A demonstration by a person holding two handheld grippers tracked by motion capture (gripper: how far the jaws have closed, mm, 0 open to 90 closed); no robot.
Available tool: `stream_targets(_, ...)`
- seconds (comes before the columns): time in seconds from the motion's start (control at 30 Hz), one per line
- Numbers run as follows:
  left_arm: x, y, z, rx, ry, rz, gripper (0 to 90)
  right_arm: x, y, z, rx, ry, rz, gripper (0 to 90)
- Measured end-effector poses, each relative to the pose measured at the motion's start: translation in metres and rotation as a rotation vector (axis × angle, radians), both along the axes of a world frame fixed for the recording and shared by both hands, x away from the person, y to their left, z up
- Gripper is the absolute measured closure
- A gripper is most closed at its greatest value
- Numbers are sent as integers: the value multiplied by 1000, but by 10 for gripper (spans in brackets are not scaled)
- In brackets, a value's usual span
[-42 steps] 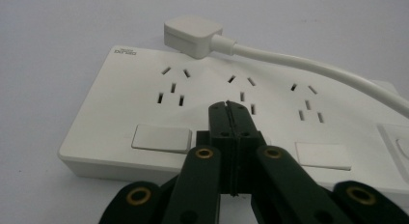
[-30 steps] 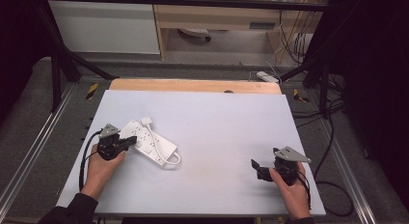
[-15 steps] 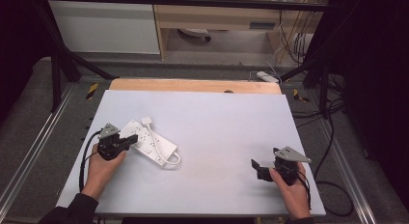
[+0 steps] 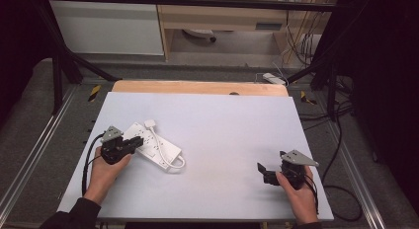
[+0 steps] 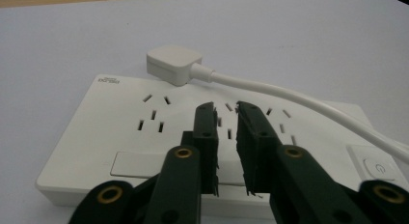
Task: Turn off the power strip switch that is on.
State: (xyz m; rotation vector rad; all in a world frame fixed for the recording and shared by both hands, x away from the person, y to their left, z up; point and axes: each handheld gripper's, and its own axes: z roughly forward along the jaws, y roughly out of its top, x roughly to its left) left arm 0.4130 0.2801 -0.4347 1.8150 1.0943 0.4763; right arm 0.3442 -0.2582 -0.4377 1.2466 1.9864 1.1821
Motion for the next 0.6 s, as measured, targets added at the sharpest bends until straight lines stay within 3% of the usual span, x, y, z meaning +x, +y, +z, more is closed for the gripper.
stream_targets(0.3, 0, -3, 1, -34, 2, -5, 601, 0, 0, 0, 2, -2, 1, 38)
stream_targets(0.6, 0, -8, 4, -42, -4, -12, 456, 1, 0, 0, 1, -1, 4, 38)
